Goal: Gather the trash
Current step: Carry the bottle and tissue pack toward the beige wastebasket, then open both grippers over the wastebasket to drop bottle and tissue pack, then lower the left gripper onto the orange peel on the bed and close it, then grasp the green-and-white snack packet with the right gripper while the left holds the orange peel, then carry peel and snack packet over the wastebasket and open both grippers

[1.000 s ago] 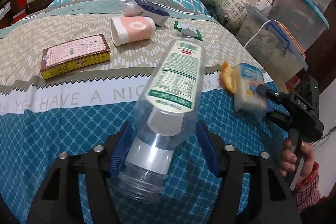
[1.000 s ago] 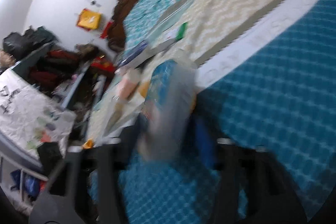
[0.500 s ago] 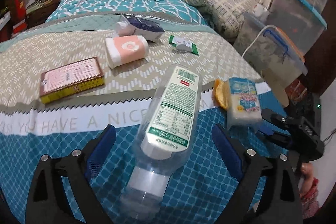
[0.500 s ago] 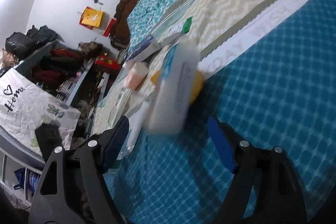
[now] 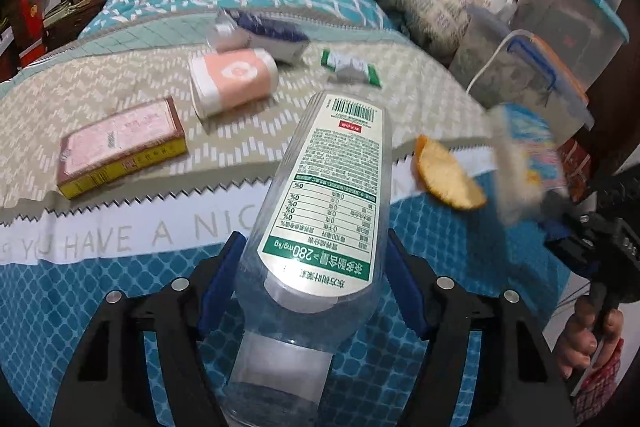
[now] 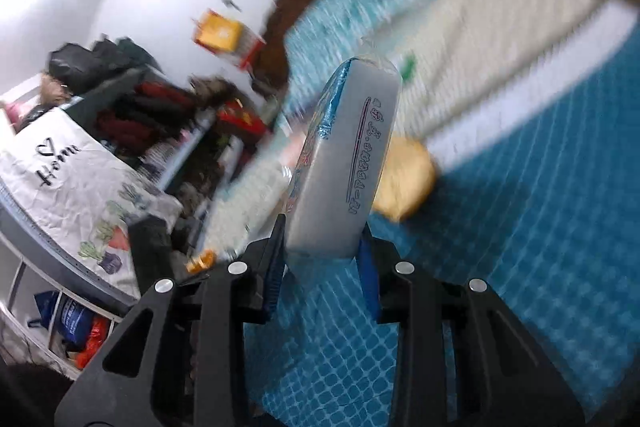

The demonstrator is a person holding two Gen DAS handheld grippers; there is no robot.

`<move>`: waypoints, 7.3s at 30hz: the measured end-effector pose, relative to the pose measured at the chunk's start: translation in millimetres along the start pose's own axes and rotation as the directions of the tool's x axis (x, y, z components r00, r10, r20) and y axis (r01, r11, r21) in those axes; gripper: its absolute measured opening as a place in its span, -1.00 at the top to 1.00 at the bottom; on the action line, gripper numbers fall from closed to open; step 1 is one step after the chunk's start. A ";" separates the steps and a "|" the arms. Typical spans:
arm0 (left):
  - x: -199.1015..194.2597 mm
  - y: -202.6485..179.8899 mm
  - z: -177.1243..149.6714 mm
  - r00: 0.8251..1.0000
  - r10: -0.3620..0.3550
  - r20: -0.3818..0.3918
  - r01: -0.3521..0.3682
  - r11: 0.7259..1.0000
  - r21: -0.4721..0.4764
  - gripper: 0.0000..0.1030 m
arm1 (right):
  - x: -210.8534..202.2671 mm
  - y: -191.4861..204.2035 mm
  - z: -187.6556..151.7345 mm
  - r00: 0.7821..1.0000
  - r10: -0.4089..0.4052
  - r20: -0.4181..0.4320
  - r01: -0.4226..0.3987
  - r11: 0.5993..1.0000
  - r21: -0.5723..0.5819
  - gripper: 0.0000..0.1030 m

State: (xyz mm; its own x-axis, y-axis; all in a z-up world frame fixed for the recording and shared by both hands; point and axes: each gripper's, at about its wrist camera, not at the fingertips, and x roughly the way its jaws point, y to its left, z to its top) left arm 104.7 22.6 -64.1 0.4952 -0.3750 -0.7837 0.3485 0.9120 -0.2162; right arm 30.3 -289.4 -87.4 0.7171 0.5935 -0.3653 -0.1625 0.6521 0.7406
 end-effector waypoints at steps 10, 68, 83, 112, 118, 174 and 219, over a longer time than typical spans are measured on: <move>-34.4 -31.8 25.9 0.991 -0.098 0.087 0.096 0.995 0.027 -0.26 | -44.6 -43.7 6.4 0.986 -0.149 0.074 0.142 0.986 0.089 0.32; 53.8 -108.0 90.1 0.995 -0.097 -0.005 0.097 0.991 0.091 -0.55 | -91.4 -109.0 71.5 0.939 -0.279 0.203 0.257 0.958 0.130 -0.17; 83.6 -52.2 63.7 0.965 -0.228 -0.132 0.228 0.974 -0.017 -0.31 | 61.6 -29.6 41.0 0.931 -0.333 -0.152 0.288 0.923 -0.256 0.35; 97.7 29.9 63.8 0.963 -0.263 -0.050 0.250 0.950 -0.189 0.89 | 289.2 -45.7 214.6 0.857 -0.454 -0.244 0.336 0.851 -0.403 -0.27; 97.3 50.6 64.4 0.964 -0.265 -0.021 0.248 0.926 -0.286 0.89 | 279.5 -38.7 180.5 0.857 -0.382 -0.345 0.221 0.878 -0.424 -0.03; 113.5 -44.7 93.7 0.974 -0.206 -0.096 0.192 0.972 -0.138 0.89 | 65.1 -90.1 110.4 0.975 -0.173 -0.138 0.177 0.984 0.014 -0.62; 202.2 -399.3 158.6 0.921 -0.317 -0.228 0.374 0.883 0.283 0.48 | -196.3 -217.7 158.6 0.786 -0.558 0.266 0.520 0.830 0.203 0.25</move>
State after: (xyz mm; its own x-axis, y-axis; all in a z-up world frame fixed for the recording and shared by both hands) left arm 191.9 -443.8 -44.0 0.1641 -0.5963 -0.7859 0.7181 0.6184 -0.3193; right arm 32.4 -622.6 -87.5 0.8346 -0.0225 -0.5504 0.3756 0.7542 0.5387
